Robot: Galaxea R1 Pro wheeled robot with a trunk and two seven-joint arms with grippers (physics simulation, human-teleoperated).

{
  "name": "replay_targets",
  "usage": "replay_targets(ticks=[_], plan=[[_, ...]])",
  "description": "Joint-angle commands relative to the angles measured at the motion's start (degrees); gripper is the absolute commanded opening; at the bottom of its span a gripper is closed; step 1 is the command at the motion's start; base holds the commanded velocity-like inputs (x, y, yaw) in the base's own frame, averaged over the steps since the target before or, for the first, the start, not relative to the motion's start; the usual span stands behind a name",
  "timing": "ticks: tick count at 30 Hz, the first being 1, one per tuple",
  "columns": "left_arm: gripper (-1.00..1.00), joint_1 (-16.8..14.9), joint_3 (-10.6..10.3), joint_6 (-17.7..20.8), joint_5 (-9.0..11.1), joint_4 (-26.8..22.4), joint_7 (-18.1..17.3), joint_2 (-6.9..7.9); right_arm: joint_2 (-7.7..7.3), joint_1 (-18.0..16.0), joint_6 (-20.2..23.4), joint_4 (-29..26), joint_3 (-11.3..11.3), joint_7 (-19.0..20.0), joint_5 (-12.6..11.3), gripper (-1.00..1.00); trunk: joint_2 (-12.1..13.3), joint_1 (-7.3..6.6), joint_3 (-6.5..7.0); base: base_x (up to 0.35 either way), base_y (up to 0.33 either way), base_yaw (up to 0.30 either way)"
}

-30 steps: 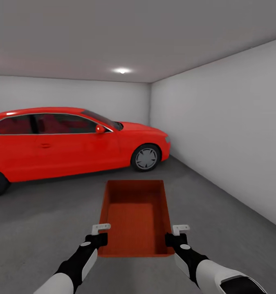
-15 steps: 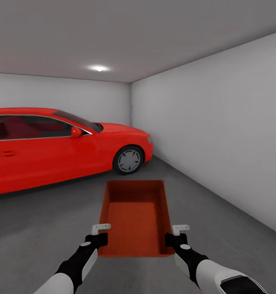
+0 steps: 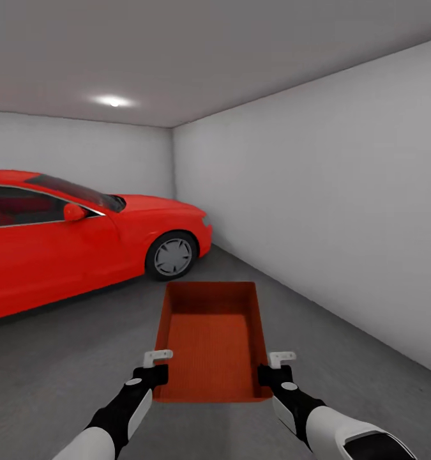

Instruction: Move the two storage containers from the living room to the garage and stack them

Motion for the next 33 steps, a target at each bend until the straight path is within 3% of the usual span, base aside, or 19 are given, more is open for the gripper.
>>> replay_targets(ticks=[1, 33], plan=[[-1.00, 0.0, 1.2, 0.4, 2.0, 0.0, 0.4, -0.12, 0.31, 0.0, -1.0, -0.1, -1.8, 0.0, -0.2, -1.00, 0.0, 0.05, -0.01, 0.321, 0.000, -0.289], [-1.00, 0.0, 1.2, 0.4, 2.0, 0.0, 0.4, -0.10, 0.26, 0.0, -1.0, -0.1, -1.8, 0.0, -0.2, -1.00, 0.0, 0.05, -0.01, 0.321, 0.000, -0.289]])
